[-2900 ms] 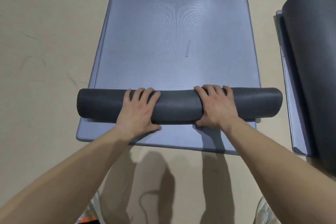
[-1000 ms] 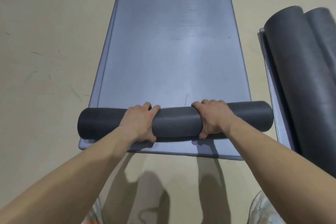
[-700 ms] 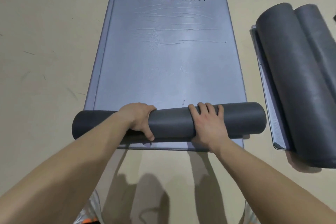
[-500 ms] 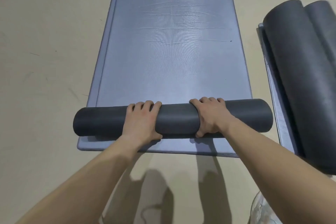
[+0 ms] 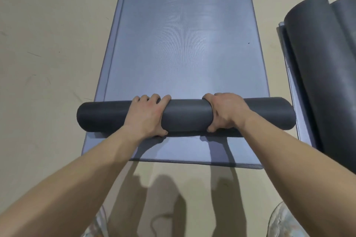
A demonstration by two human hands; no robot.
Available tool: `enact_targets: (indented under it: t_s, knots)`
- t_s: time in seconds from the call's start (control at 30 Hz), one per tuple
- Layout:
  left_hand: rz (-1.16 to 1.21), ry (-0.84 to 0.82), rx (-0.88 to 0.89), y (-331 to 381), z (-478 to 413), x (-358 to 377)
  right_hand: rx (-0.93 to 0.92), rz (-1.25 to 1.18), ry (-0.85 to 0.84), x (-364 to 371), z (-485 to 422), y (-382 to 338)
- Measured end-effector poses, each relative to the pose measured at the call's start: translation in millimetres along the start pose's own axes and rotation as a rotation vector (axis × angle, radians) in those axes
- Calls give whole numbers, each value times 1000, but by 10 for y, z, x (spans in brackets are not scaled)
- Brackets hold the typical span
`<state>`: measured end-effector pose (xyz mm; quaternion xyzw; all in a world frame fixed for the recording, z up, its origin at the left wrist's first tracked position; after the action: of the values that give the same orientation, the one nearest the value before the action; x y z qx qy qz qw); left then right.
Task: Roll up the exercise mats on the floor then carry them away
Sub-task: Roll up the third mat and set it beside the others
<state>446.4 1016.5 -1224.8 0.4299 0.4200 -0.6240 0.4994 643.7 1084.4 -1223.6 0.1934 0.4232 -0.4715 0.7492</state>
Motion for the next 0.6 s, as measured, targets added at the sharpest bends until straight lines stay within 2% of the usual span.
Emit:
enact_targets:
  t_s: [0.1, 0.17, 0.2, 0.3, 0.37, 0.4, 0.53, 0.6]
  knots:
    - [52, -185, 55, 166, 270, 83, 2, -35, -175, 205, 239, -59]
    - [95, -284, 79, 234, 447, 177, 6, -74, -218, 381, 411, -94]
    - [123, -315, 82, 239, 467, 187, 6, -75, -165, 429, 485, -115]
    - [243, -468, 66, 176, 322, 191, 18, 84, 180, 500, 725, -203]
    - [263, -534, 65, 160, 235, 207, 23, 137, 305, 557, 799, -243]
    - [243, -509, 51, 148, 230, 193, 28, 124, 292, 550, 762, -230]
    - [88, -155, -38, 65, 538, 98, -2, 33, 73, 360, 391, -110]
    - [46, -125, -1, 79, 641, 196, -8, 18, 30, 300, 316, -93]
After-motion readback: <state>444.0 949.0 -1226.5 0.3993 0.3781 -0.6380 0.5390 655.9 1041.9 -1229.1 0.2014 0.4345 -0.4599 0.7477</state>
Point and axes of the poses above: each hand's wrist, its own z-axis away from the middle knuckle, its own x-axis out of the palm, y = z × x, the point moved 8 cm from there along -z, towards the middle knuckle, and after that the axes turned 2 degrees about -z, right-handed, at the moved point
